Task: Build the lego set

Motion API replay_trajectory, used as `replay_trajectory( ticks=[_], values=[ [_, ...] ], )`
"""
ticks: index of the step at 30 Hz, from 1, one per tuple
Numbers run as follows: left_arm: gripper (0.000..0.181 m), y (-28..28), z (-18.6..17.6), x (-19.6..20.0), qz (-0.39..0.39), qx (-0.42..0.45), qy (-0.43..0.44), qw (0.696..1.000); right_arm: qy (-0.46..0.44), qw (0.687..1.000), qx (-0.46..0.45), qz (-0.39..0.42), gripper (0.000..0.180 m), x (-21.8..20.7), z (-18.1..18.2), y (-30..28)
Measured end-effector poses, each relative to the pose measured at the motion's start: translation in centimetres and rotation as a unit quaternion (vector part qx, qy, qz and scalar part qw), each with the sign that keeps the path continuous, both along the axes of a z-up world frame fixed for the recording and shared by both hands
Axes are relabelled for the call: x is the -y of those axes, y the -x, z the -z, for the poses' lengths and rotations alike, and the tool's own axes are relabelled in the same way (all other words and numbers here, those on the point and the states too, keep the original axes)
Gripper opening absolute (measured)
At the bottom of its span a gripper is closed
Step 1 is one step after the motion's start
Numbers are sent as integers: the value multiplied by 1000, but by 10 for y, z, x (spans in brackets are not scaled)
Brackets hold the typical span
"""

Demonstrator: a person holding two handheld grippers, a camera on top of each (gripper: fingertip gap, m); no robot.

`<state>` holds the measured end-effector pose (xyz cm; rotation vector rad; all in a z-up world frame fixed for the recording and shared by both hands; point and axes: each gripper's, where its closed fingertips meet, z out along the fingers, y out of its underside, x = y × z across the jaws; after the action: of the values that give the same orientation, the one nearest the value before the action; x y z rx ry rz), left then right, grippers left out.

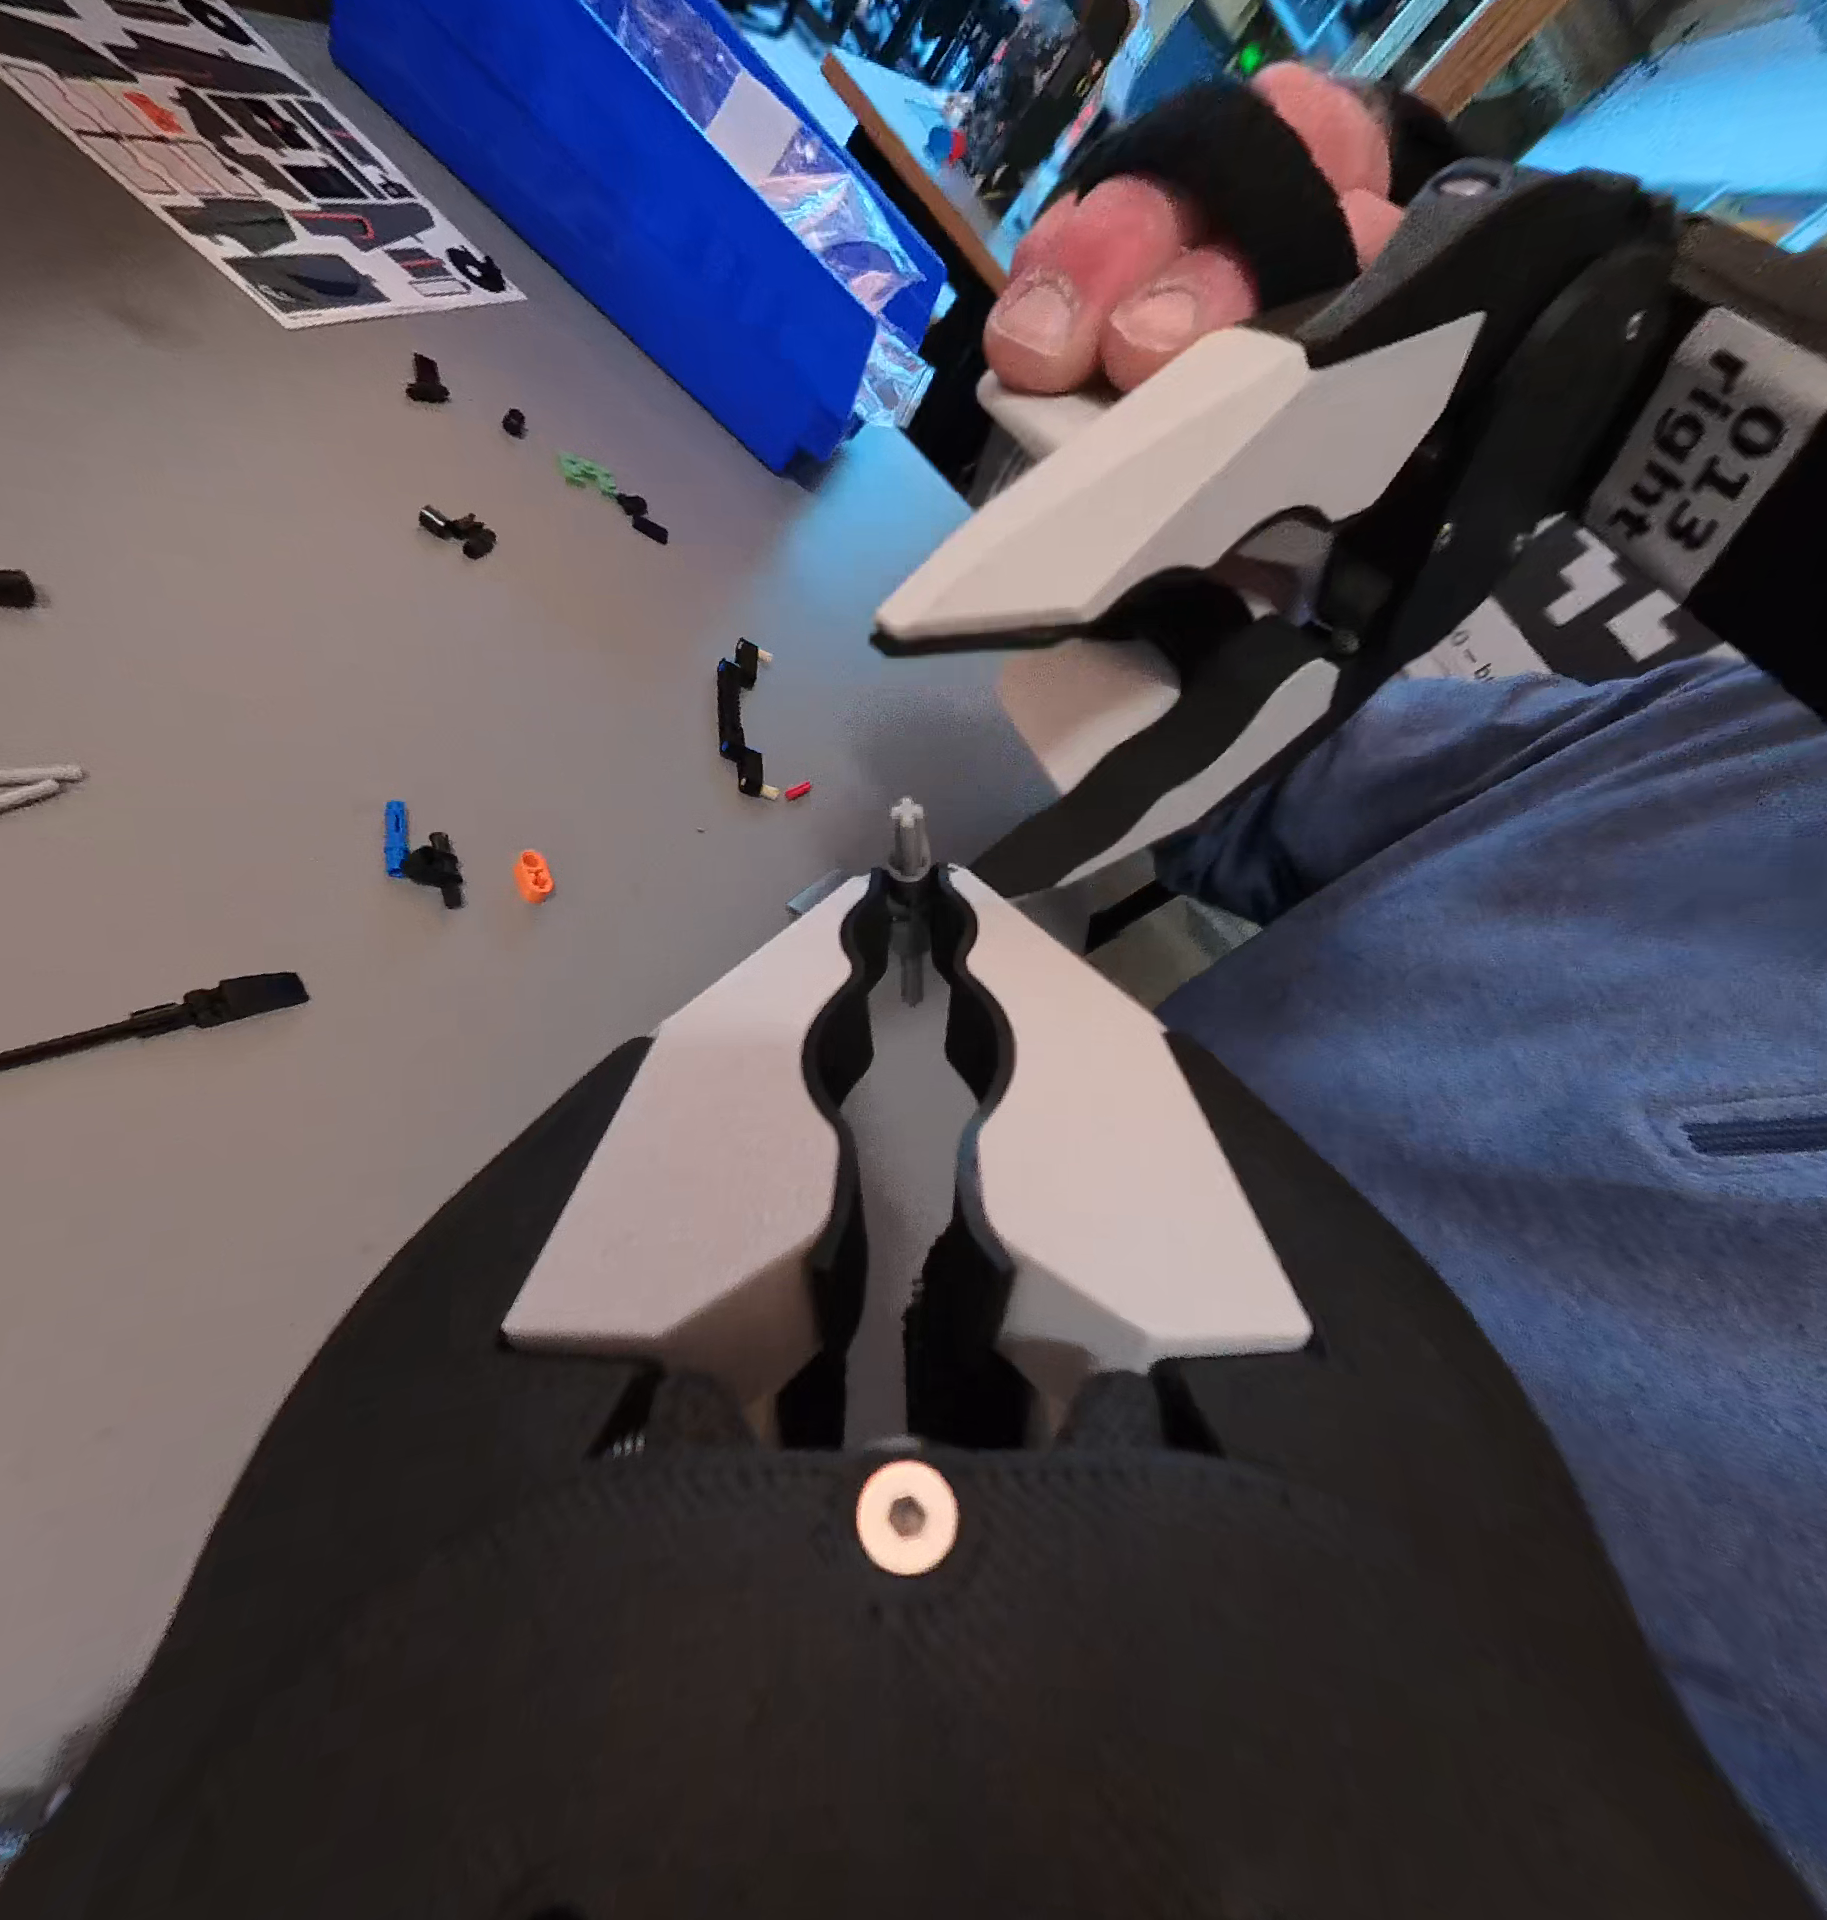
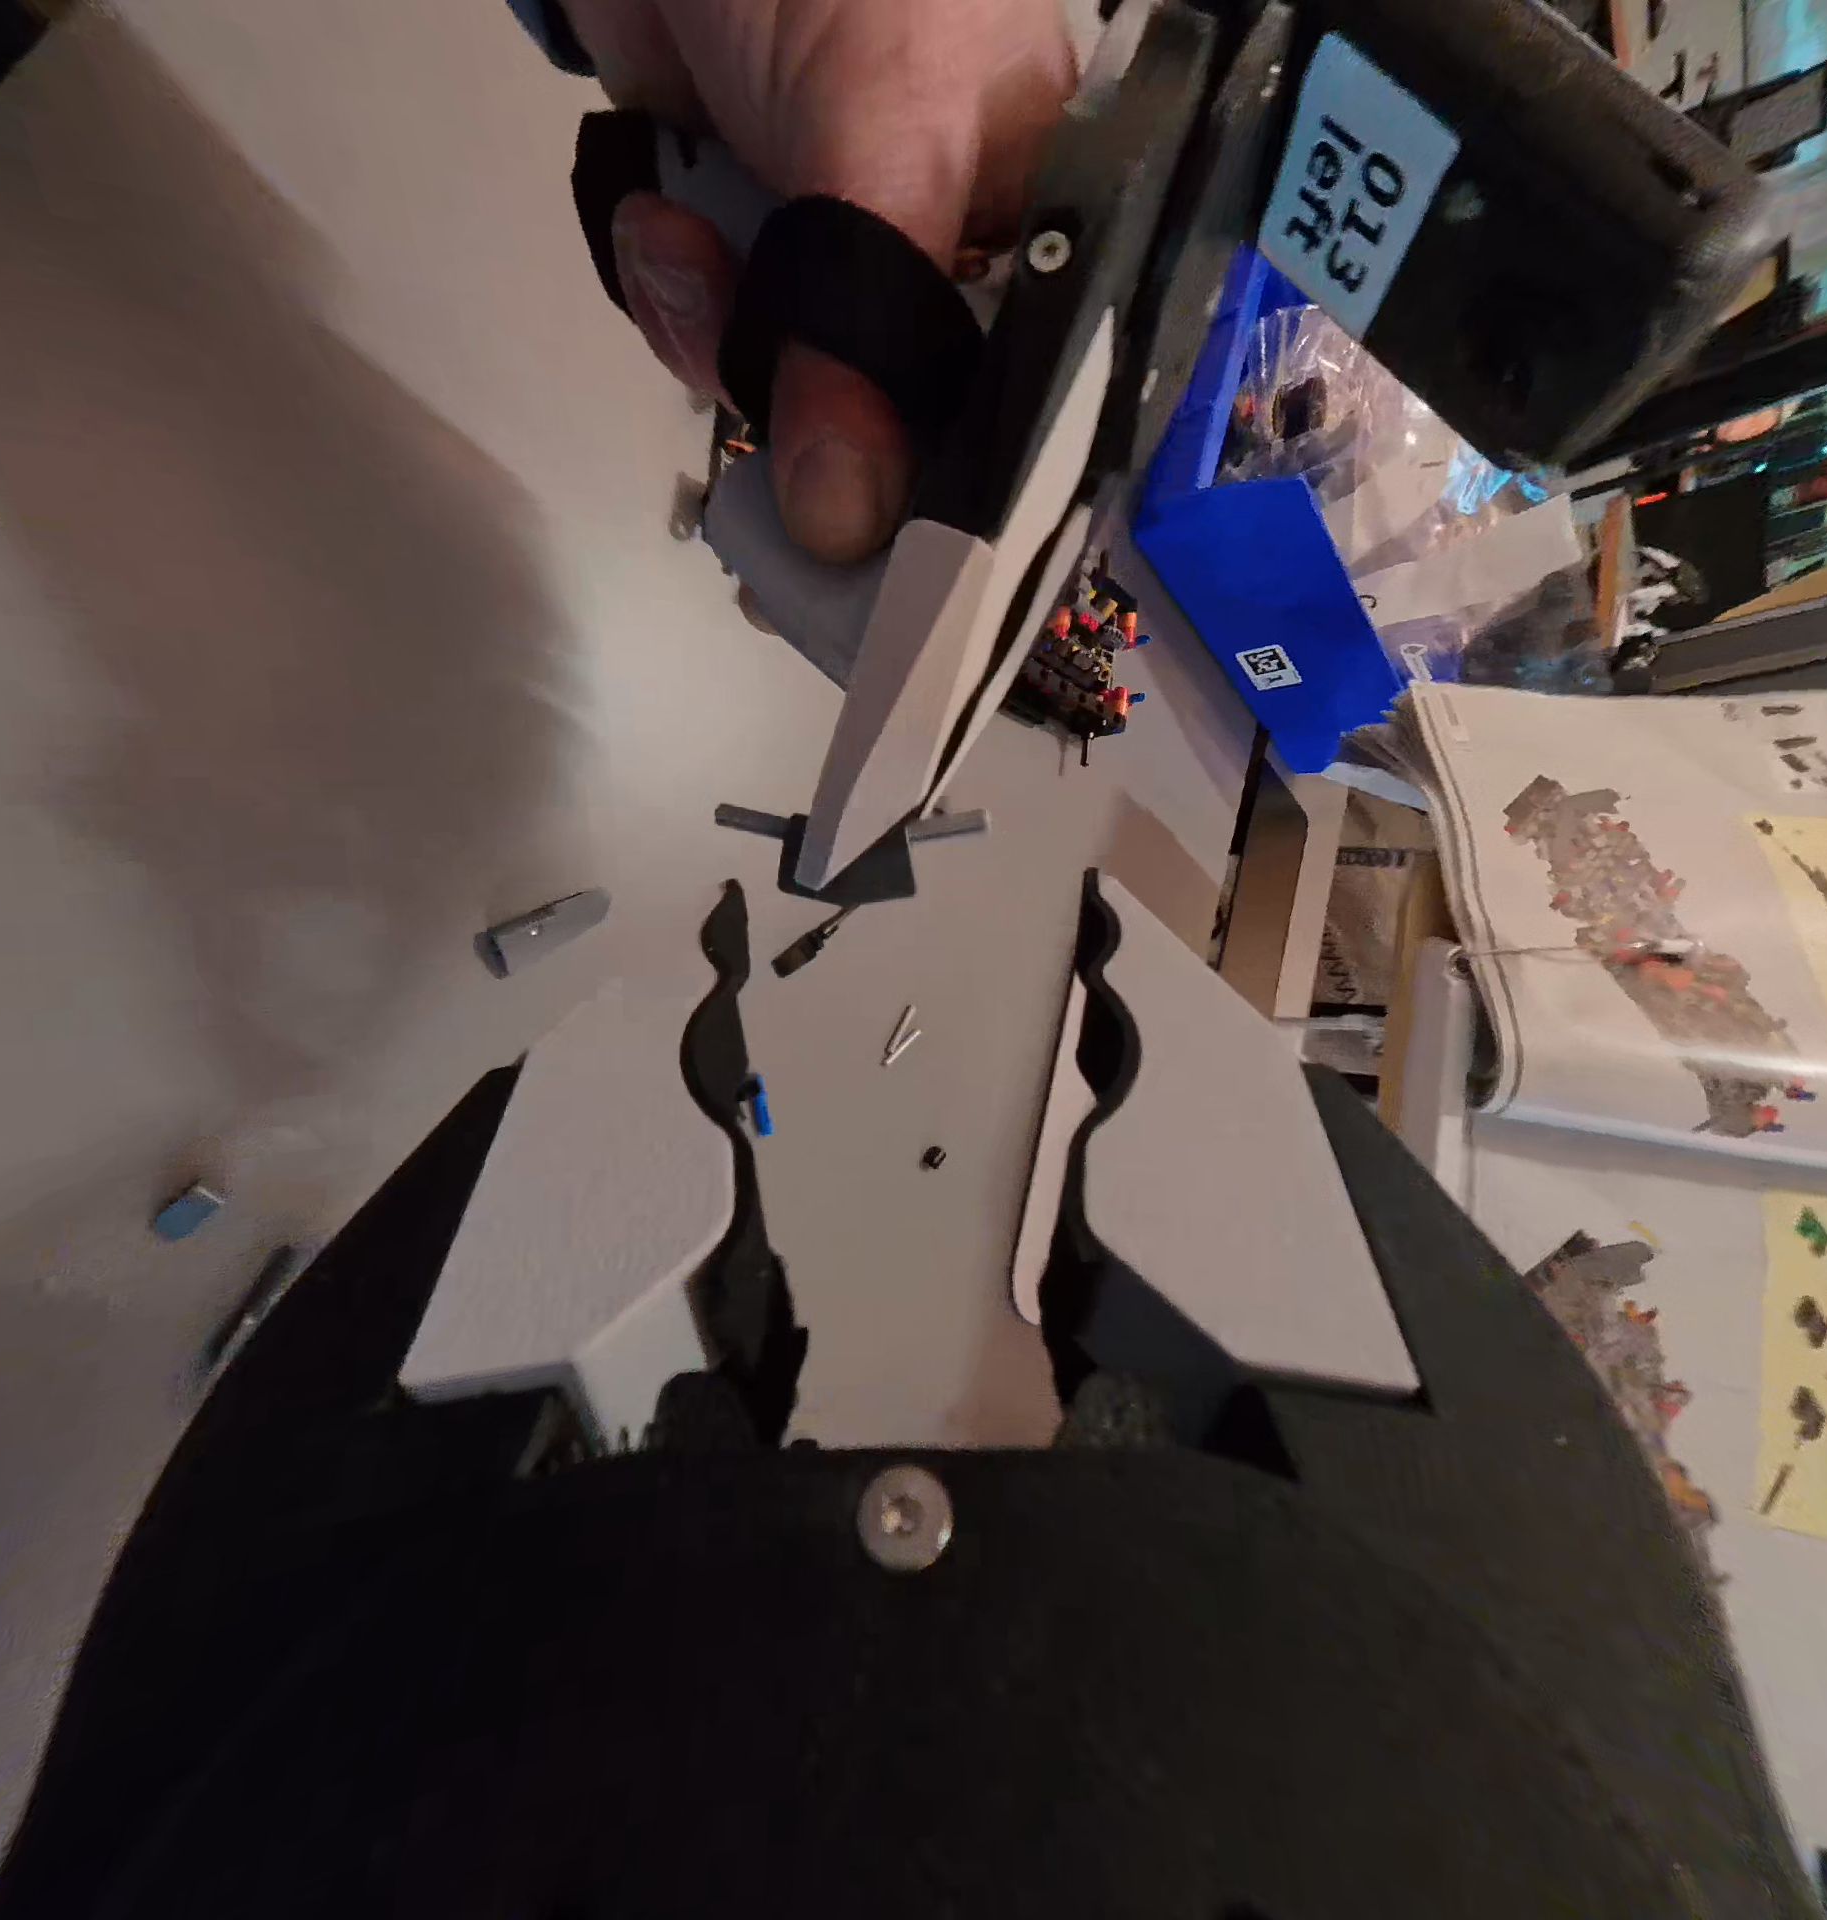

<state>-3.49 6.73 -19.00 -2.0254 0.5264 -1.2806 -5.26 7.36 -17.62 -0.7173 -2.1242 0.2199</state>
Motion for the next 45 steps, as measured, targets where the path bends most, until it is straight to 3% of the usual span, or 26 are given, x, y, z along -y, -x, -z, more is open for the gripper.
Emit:
replay_trajectory(
  ticks=[7,15,23,29,38,45],
  values=[
    [5,-3,-5,4,10,-12,-33,999,124,992,-4,39,42,9,10,-9],
    [5,-4,-22,13,41,-4,-81,996,293,950,-51,91,15,20,5,-5],
    [5,-3,-29,21,74,-13,-113,991,404,907,-74,96,8,28,-3,-4],
    [6,2,-59,29,90,65,-157,981,544,829,-125,30,0,40,-33,-3],
    [5,19,-75,23,56,107,-186,975,587,792,-166,7,0,36,-51,12],
    [5,44,-89,8,15,184,-181,966,581,782,-218,53,10,8,-65,29]
  ],
)
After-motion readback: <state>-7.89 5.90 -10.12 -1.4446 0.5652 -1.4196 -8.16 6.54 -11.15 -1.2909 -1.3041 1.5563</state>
